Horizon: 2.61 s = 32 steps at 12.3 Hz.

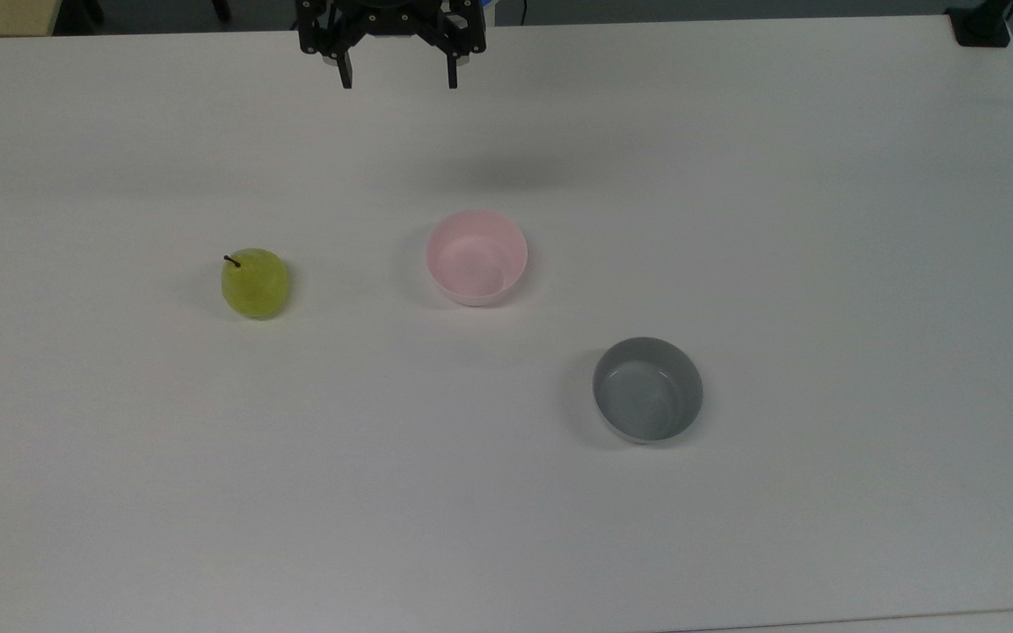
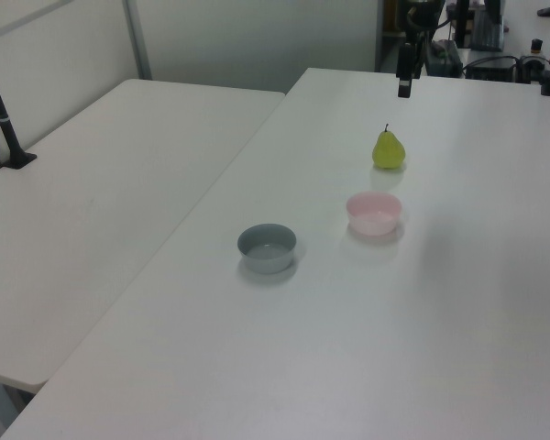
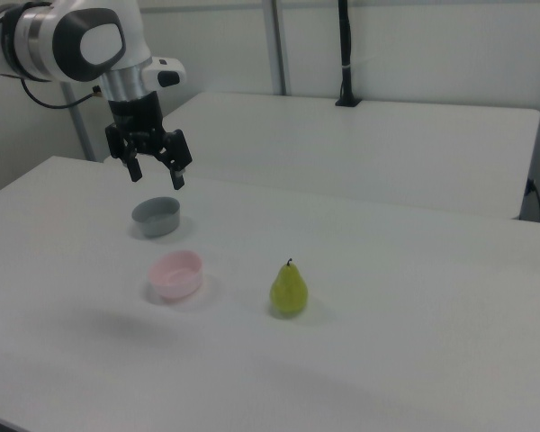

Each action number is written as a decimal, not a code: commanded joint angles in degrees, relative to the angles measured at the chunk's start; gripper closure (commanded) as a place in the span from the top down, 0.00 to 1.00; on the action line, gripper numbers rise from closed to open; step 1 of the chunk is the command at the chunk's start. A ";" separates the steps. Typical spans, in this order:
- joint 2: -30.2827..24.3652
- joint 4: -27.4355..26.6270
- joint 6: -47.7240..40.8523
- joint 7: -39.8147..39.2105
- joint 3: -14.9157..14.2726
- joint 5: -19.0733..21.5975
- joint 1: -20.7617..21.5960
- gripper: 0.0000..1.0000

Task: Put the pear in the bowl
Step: 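Move the open gripper toward the yellow-green pear, then lower the gripper around the pear, then close the gripper on the pear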

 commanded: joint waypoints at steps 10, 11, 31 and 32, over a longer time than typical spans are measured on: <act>0.94 -0.84 4.07 -7.82 -0.97 -1.00 -4.46 1.00; 1.64 -0.84 5.12 -10.02 -0.88 -0.92 -5.60 1.00; 23.79 -4.27 27.54 -28.59 -0.88 -4.08 -15.89 0.98; 24.06 -4.18 27.72 -28.41 -0.88 -4.08 -15.80 0.84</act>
